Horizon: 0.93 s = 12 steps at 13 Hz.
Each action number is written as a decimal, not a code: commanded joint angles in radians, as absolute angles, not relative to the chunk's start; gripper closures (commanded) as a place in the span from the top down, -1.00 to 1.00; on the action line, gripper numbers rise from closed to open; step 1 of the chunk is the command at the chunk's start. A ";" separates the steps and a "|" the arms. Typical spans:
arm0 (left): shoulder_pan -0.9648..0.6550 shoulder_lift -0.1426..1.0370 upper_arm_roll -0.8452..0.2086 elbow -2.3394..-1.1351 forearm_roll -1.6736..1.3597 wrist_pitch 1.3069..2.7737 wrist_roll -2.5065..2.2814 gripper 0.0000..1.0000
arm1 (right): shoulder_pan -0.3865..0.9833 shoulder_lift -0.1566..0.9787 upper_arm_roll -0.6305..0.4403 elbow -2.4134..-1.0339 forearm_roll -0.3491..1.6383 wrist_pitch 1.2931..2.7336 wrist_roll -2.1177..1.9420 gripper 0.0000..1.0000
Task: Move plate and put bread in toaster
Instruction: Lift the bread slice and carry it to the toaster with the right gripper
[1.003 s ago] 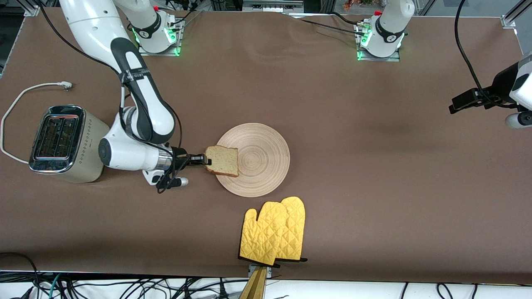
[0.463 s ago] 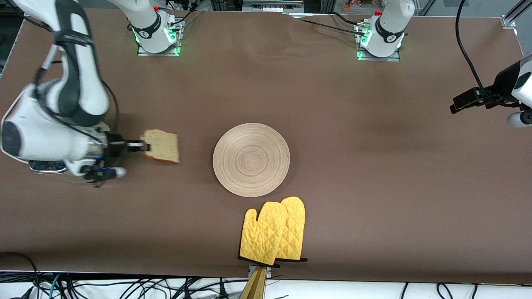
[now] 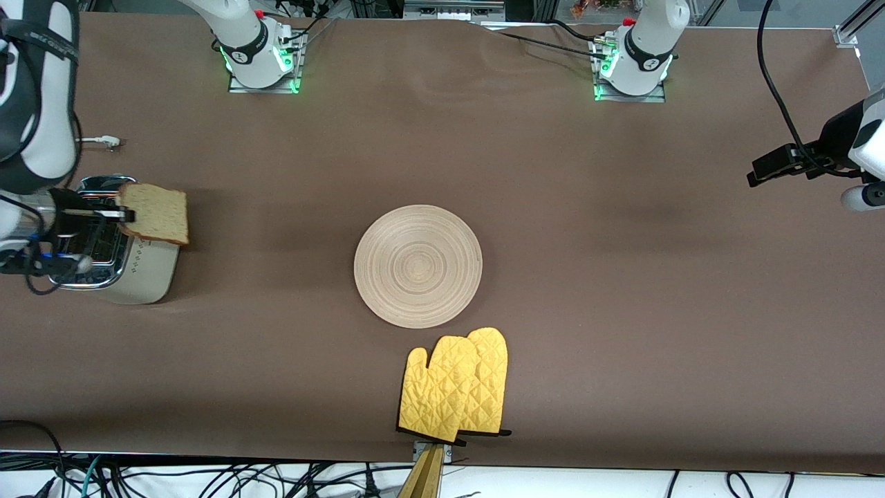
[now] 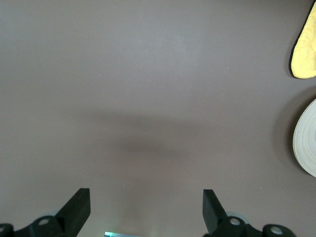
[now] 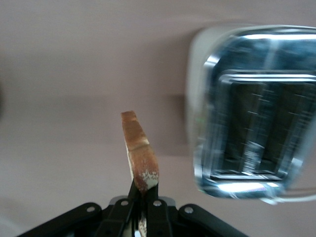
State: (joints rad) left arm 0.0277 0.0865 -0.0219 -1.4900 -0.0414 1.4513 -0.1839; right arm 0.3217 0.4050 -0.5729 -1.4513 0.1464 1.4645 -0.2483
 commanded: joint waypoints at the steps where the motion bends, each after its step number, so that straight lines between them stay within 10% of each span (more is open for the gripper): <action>1: 0.032 0.092 -0.029 -1.465 -0.014 1.408 -0.187 1.00 | 0.328 0.403 -0.652 -1.385 0.095 1.436 -0.375 -1.00; 12: 0.032 0.092 -0.025 -1.465 -0.014 1.382 -0.184 1.00 | 0.301 0.456 -0.755 -1.373 0.023 1.525 -0.451 -1.00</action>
State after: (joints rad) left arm 0.0278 0.0864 -0.0189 -1.4897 -0.0414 1.4071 -0.1840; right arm 0.3115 0.4336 -0.7503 -1.3922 0.0355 1.5126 -0.4473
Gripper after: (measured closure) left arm 0.000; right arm 0.930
